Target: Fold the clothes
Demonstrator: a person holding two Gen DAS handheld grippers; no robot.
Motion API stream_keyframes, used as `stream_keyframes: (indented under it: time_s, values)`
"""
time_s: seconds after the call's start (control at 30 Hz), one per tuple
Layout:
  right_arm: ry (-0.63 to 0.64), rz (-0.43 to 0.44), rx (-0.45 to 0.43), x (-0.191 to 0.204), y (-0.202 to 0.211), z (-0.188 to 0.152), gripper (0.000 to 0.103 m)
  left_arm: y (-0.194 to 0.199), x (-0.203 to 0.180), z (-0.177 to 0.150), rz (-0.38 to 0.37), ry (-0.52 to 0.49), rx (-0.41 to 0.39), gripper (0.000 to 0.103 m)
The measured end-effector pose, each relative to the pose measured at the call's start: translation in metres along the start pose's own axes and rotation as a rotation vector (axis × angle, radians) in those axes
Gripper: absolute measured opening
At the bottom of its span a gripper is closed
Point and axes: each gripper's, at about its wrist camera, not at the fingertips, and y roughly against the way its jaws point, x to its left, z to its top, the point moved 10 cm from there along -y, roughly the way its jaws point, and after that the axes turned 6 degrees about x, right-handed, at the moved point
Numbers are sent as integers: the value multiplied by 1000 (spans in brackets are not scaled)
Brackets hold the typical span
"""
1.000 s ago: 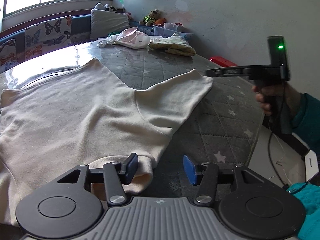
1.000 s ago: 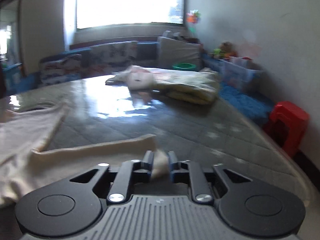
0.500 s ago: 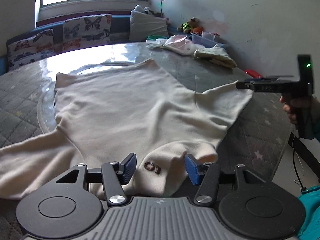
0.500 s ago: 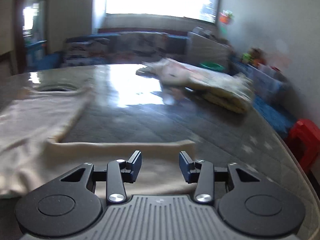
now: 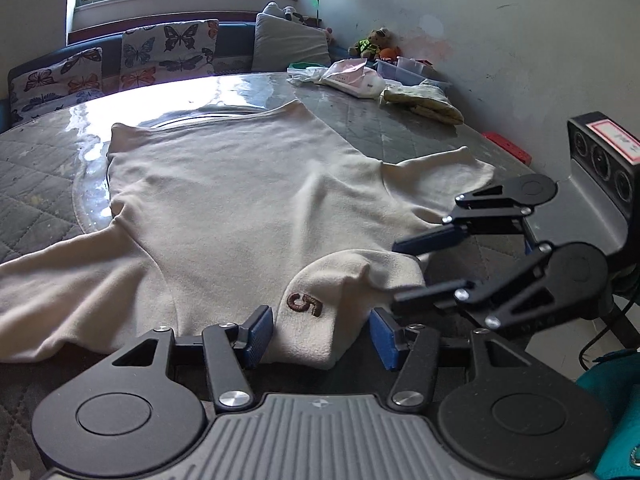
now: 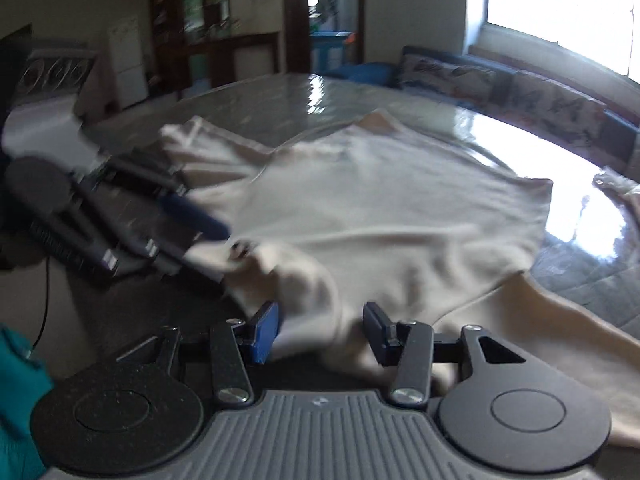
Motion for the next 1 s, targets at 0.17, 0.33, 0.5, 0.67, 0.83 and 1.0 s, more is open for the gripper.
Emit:
stream_keyframes:
  time_s: [0.17,0.33,0.5,0.67,0.83,1.0]
  values:
    - [23,40,10,1,16,4,47,7,2,7,-23,6,-7,57]
    - [-71,14,-58,-28,18,29,48,17,12,32,-5,28,-75,57]
    - [-156,-33,-5,-52,-4,17,49,8,32,44,27,104,-103,57]
    - [-112,-63,9,-52,1,6,53,4,74,30,113,226,-102,57]
    - [-112,-45,4,-48,0,10,68,28,131,19,224,375,-156,57]
    - [-110,-40,4,-43,-3,11,72,38,186,5,330,449,-162,57]
